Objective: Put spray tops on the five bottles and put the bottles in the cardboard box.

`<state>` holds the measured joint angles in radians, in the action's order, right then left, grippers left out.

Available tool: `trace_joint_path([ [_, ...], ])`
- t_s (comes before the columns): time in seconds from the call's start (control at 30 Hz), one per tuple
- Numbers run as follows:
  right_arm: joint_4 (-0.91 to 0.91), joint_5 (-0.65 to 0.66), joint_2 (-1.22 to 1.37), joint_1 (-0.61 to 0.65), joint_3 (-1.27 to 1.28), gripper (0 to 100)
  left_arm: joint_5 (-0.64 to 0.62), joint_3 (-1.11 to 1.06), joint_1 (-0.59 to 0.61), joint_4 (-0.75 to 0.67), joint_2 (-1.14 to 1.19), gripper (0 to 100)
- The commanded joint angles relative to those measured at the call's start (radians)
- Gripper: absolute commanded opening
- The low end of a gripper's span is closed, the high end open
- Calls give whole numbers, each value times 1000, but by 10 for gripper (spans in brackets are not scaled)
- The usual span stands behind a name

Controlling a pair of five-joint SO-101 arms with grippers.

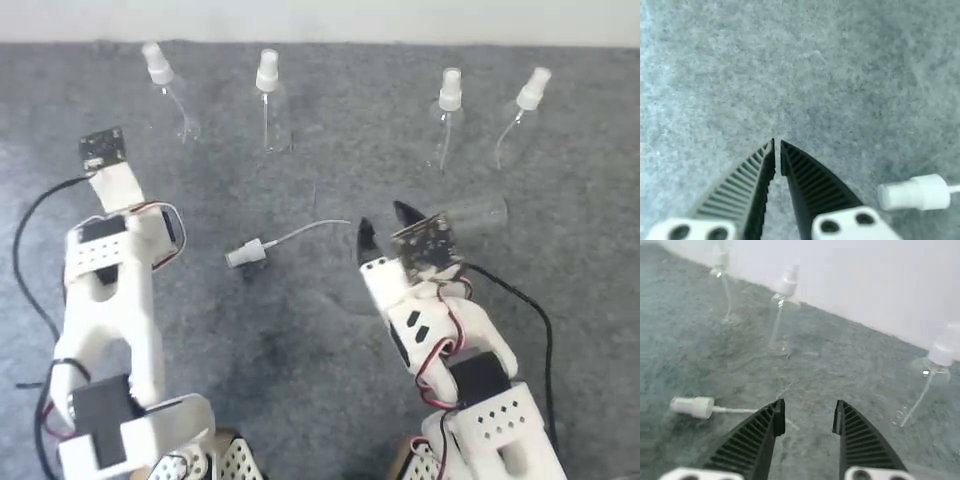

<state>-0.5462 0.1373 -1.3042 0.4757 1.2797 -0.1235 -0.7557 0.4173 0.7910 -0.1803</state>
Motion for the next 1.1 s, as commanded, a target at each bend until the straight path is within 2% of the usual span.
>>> trace_joint_path([
  [0.0,-73,35,-16,59,-109,147,-14,-2,6,-41,-60,12],
  [0.3,-183,37,-16,82,-193,147,-15,1,11,-43,-60,12],
  [0.47,-211,100,73,122,-232,148,-15,1,11,-44,-60,12],
  [0.77,-225,95,473,-74,-446,149,-15,1,11,-44,-60,12],
  [0.93,-268,-46,645,-137,-569,149,-15,1,11,-44,-55,12],
  [1.07,-360,-103,725,-168,-671,149,-15,1,11,-44,-55,12],
])
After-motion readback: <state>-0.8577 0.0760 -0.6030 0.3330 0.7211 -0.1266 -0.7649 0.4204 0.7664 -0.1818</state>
